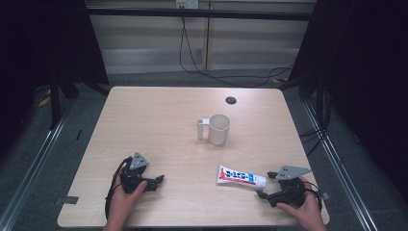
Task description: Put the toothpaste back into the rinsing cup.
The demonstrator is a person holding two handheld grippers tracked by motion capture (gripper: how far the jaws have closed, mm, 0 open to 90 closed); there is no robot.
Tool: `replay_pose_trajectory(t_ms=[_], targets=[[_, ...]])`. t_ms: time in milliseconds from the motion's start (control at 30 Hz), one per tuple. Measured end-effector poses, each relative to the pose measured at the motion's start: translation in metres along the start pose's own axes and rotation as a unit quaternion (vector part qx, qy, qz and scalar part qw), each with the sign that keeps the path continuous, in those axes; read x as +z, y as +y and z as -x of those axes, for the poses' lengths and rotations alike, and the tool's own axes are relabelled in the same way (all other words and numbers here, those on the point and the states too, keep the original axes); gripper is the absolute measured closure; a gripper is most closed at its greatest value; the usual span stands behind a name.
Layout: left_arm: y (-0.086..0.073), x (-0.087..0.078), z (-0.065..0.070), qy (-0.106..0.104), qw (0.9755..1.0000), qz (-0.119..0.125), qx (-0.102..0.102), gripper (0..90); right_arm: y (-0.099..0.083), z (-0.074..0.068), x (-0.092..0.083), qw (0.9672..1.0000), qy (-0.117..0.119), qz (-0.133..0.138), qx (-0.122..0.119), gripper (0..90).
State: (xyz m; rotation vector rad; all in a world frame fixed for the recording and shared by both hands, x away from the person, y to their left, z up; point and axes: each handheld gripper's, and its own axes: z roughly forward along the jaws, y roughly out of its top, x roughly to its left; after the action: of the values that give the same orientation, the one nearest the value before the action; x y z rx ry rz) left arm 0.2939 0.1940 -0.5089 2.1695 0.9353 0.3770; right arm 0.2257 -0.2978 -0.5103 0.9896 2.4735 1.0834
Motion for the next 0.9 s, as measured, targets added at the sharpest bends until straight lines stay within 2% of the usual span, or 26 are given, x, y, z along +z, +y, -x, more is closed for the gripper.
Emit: replay_pose_trajectory(t_ms=[100,200,233,267,300,333,433,500,700,800,900], targets=[[0.0,0.0,0.0,0.0,1.0,0.0,0.0,15.0,0.001,0.0,0.0,1.0,0.0,-0.003,-0.001,15.1],[0.0,0.0,0.0,0.001,1.0,0.0,0.001,15.0,0.008,0.0,0.001,0.9996,0.002,-0.028,-0.002,15.3],[0.0,0.0,0.0,0.001,1.0,0.0,0.001,15.0,0.008,0.0,0.001,0.9996,0.002,-0.028,-0.002,15.3],[0.0,0.0,0.0,0.0,1.0,-0.001,0.001,15.0,0.013,0.0,0.003,0.999,0.004,-0.045,-0.005,15.1],[0.0,0.0,0.0,0.0,1.0,-0.001,0.001,15.0,0.013,0.0,0.003,0.999,0.004,-0.045,-0.005,15.1],[0.0,0.0,0.0,0.0,1.0,0.0,0.001,15.0,0.019,-0.001,0.004,0.998,0.003,-0.061,-0.013,15.2],[0.0,0.0,0.0,0.0,1.0,0.0,0.001,15.0,0.024,-0.002,0.005,0.9976,0.0,-0.067,-0.02,15.8],[0.0,0.0,0.0,0.0,1.0,0.001,-0.001,15.0,0.034,-0.003,0.006,0.9969,0.009,-0.074,-0.023,16.0],[0.0,0.0,0.0,0.0,1.0,0.0,0.001,15.0,0.05,-0.006,0.009,0.9952,0.014,-0.09,-0.038,17.1],[0.0,0.0,0.0,0.0,1.0,0.0,0.0,15.0,0.063,-0.009,0.015,0.9926,0.02,-0.107,-0.054,17.6],[0.0,0.0,0.0,0.0,1.0,0.0,0.0,15.0,0.072,-0.011,0.018,0.9912,0.021,-0.116,-0.06,17.6]])
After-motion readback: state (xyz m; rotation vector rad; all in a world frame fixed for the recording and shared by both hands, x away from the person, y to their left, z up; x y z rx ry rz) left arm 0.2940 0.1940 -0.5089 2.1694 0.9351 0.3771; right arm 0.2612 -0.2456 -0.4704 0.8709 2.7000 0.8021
